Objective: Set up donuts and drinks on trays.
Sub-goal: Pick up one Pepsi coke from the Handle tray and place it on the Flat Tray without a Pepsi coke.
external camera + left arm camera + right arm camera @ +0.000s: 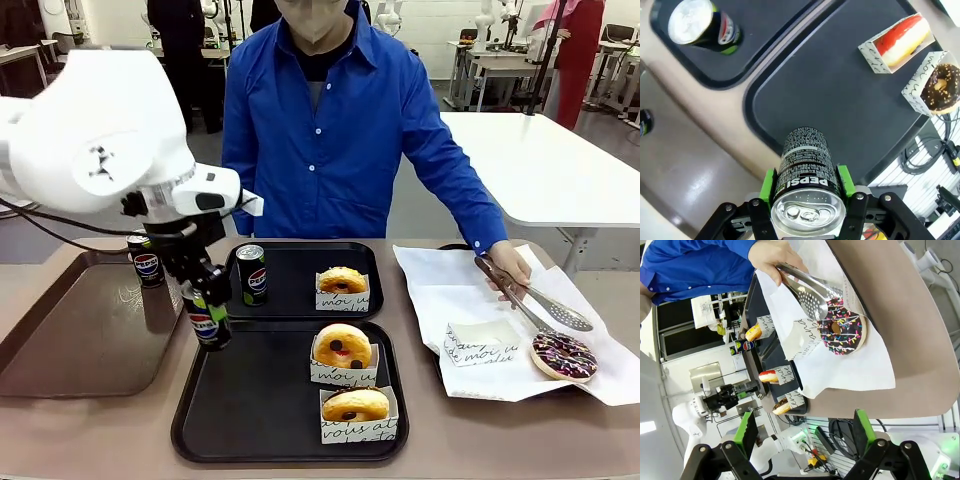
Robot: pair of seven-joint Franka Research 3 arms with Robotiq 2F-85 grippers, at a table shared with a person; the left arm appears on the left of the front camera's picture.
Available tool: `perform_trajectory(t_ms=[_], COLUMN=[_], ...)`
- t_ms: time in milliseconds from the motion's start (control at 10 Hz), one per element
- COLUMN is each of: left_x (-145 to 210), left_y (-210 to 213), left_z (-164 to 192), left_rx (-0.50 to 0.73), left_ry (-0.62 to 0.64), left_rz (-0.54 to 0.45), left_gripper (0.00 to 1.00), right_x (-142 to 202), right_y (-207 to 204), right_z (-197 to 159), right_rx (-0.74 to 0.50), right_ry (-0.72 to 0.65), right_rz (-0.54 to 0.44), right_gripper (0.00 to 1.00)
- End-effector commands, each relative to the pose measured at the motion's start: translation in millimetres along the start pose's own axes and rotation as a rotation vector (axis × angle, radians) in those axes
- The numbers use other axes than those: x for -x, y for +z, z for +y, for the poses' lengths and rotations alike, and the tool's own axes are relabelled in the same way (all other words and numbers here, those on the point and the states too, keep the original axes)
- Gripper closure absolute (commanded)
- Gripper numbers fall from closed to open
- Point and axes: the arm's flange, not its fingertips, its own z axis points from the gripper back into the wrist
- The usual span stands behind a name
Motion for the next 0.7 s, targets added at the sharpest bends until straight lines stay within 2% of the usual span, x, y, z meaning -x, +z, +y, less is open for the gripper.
perform_trajectory(t_ms=[0,300,600], left_x=[-4.7,-9.7,-16.2], left_y=[-28.5,-54.1,-59.8], left_z=[-19.6,-41.7,-50.6], left_rx=[0.038,0.080,0.057], left_ry=[0.032,0.011,-0.014], left_rz=[0.002,0.020,0.050], left_gripper=[0.42,0.42,0.42], right_x=[-0.4,-0.4,-0.4], right_y=[0.0,0.0,0.0], right_z=[0.0,0.0,0.0], right_rx=[-0.019,-0.019,-0.019], right_ry=[0.003,0.003,0.003], right_rz=[0.001,0.001,0.001], right_gripper=[0.00,0.00,0.00])
